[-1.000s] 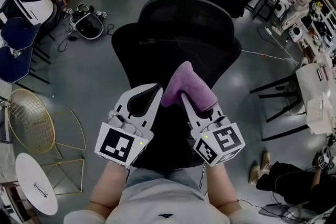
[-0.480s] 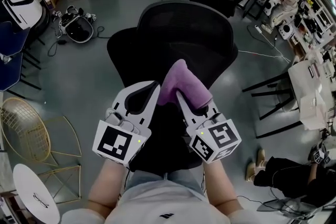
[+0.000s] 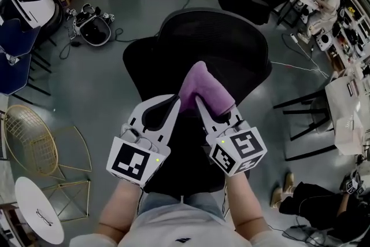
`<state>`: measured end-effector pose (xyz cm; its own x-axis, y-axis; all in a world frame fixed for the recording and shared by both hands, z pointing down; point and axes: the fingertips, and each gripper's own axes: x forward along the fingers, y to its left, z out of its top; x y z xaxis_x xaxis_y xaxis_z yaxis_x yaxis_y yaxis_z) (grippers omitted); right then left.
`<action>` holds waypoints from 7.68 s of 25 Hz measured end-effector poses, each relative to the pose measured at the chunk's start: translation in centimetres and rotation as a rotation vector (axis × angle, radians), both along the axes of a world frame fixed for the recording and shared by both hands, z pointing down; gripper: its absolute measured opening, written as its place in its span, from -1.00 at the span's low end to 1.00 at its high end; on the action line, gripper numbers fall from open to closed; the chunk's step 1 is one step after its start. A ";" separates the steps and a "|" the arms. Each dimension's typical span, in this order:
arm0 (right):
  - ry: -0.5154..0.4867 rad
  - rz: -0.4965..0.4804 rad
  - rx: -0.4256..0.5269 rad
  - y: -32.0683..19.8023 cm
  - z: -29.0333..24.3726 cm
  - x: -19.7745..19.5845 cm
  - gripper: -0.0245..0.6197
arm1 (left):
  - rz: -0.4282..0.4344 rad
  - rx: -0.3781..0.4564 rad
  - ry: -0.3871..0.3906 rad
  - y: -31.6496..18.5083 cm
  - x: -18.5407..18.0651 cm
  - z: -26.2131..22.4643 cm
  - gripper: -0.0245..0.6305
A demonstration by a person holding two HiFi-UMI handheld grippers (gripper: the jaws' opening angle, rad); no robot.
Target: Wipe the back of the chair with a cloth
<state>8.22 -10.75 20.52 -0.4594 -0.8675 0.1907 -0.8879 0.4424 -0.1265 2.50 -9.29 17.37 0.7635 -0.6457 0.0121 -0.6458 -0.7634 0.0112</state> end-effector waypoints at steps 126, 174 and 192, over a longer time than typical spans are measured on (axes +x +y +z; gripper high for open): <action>0.185 0.372 -0.014 -10.2 1.0 7.4 -0.76 | -0.016 -0.058 -0.016 -2.0 -2.9 3.2 -0.88; 0.139 0.119 0.006 -10.4 1.5 -7.8 -0.76 | -0.113 -0.063 -0.009 -1.7 -8.9 3.7 -0.88; 0.169 0.062 -0.111 -12.5 7.5 -12.0 -0.76 | -0.175 -0.083 -0.020 -2.6 -12.3 4.6 -0.88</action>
